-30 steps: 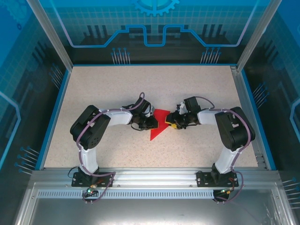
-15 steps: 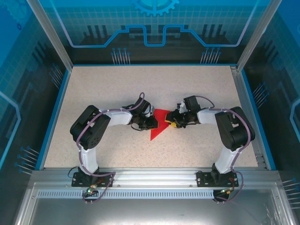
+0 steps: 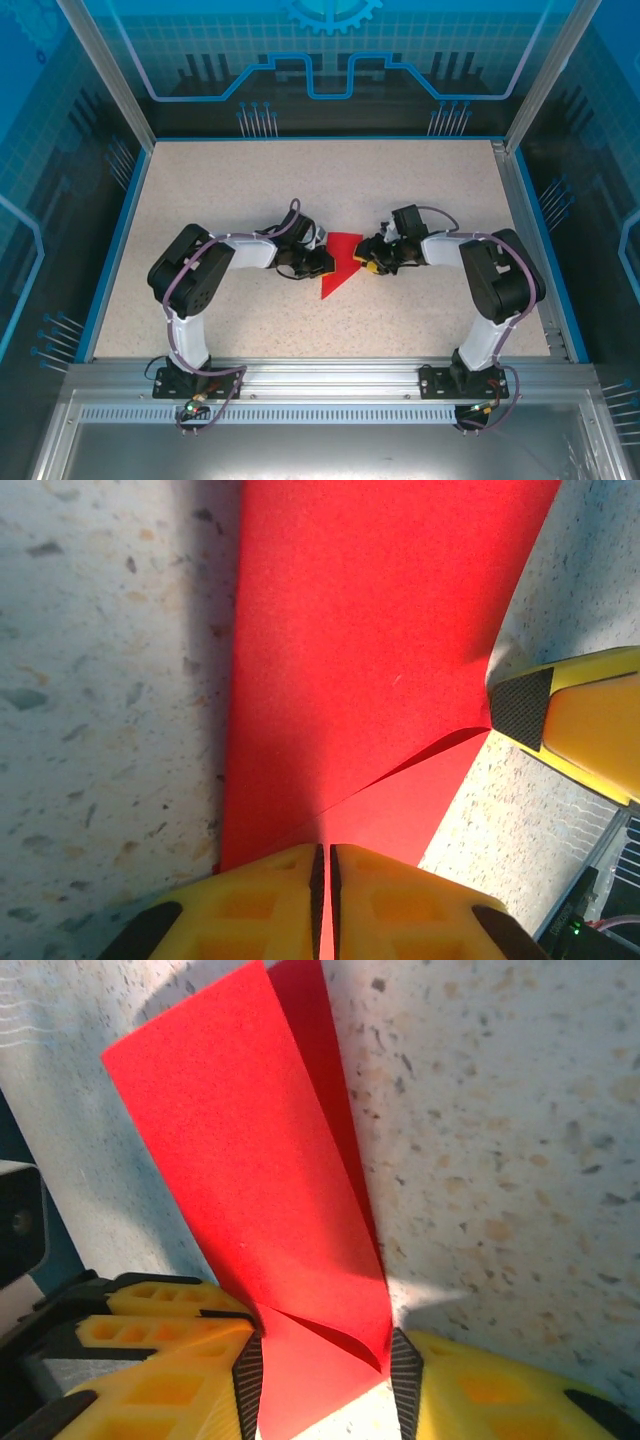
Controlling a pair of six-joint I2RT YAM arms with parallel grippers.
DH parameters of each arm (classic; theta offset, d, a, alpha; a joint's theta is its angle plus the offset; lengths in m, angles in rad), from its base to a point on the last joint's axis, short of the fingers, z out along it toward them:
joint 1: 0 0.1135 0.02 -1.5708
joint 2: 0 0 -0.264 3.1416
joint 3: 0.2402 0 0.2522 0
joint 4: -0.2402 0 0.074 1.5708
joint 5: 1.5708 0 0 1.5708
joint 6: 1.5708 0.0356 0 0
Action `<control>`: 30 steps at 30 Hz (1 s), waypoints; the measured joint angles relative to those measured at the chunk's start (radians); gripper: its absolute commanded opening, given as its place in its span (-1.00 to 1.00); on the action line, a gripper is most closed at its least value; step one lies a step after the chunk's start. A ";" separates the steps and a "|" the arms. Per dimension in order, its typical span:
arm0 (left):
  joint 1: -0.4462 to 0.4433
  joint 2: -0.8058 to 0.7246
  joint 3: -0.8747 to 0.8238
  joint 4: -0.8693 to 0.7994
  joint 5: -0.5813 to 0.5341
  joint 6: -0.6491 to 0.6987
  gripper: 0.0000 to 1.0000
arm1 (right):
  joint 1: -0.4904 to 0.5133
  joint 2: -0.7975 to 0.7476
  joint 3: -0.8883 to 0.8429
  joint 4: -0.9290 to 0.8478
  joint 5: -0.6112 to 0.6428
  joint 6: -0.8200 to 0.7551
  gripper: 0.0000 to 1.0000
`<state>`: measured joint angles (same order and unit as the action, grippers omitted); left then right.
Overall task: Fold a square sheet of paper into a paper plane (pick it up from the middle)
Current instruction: Fourth fold the wing at the center of the table.
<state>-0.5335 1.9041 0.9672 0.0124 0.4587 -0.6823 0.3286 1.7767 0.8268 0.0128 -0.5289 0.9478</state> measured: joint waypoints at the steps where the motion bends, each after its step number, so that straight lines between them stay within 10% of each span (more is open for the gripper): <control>1: 0.001 0.000 -0.002 0.003 0.003 0.000 -0.72 | 0.004 0.011 0.011 0.003 -0.003 0.002 -0.21; 30: 0.028 -0.050 -0.003 0.021 0.025 -0.017 -0.44 | 0.012 -0.015 0.010 -0.044 0.047 -0.021 -0.15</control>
<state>-0.5056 1.8542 0.9646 0.0334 0.4839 -0.6994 0.3405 1.7618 0.8368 -0.0311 -0.4820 0.9268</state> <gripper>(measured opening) 0.279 0.416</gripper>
